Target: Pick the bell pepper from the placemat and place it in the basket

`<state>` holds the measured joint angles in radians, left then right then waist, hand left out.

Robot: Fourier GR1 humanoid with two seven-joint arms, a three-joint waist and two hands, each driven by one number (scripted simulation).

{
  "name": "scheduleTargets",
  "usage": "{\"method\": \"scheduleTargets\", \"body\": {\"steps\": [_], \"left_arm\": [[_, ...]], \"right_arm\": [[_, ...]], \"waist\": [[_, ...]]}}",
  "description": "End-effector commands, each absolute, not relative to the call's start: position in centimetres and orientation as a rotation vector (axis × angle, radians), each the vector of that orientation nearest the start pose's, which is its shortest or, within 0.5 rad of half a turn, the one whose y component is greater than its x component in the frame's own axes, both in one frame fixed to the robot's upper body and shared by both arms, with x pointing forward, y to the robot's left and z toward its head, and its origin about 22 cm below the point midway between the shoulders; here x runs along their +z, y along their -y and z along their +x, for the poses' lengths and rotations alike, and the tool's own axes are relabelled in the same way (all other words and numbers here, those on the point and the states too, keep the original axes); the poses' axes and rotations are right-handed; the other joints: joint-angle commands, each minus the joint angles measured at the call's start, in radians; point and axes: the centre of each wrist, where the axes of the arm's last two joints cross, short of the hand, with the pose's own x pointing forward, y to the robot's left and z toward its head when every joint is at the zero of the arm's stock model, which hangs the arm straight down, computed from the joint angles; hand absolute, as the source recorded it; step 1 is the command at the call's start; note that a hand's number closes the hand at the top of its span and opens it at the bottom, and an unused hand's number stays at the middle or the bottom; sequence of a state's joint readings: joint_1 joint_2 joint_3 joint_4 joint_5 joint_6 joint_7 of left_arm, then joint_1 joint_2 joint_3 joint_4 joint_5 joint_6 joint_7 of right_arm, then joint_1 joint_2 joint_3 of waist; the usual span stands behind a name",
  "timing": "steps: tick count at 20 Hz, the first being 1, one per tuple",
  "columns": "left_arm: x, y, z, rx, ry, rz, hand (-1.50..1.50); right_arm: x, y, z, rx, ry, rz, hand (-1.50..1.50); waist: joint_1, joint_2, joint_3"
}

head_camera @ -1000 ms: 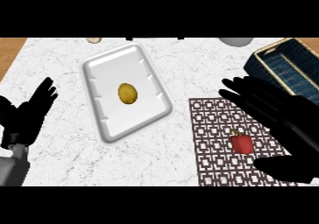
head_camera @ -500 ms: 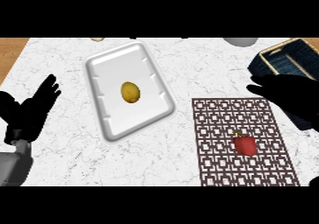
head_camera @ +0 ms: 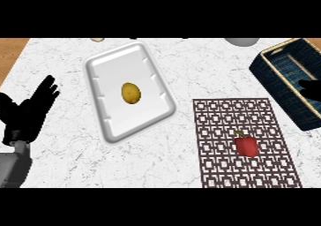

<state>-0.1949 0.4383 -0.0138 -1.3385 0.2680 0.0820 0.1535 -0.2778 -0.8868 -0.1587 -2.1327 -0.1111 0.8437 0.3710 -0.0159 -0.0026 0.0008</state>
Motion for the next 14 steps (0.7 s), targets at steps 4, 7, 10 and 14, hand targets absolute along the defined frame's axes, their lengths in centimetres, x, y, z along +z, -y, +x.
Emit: {"method": "scheduleTargets", "body": {"steps": [4, 7, 10, 14], "left_arm": [[3.3, -31.7, 30.1, -0.065, 1.387, 0.212, 0.00], [4.7, -31.5, 28.8, -0.071, 1.395, 0.194, 0.00], [3.9, -32.8, 29.6, -0.072, 1.381, 0.183, 0.00], [3.6, -30.5, 28.0, -0.075, 1.395, 0.189, 0.00]], "right_arm": [[23.4, 33.3, 21.5, 1.443, 1.504, -0.388, -1.50], [20.6, 32.8, 21.3, 1.428, 1.526, -0.415, -1.50], [17.0, 32.2, 21.9, 1.411, 1.584, -0.429, -1.50], [12.8, 31.5, 22.7, 1.403, 1.616, -0.413, -1.50]], "waist": [[0.010, 0.005, 0.001], [0.018, 0.002, 0.001], [0.018, 0.006, 0.001], [0.025, 0.003, 0.001]]}}
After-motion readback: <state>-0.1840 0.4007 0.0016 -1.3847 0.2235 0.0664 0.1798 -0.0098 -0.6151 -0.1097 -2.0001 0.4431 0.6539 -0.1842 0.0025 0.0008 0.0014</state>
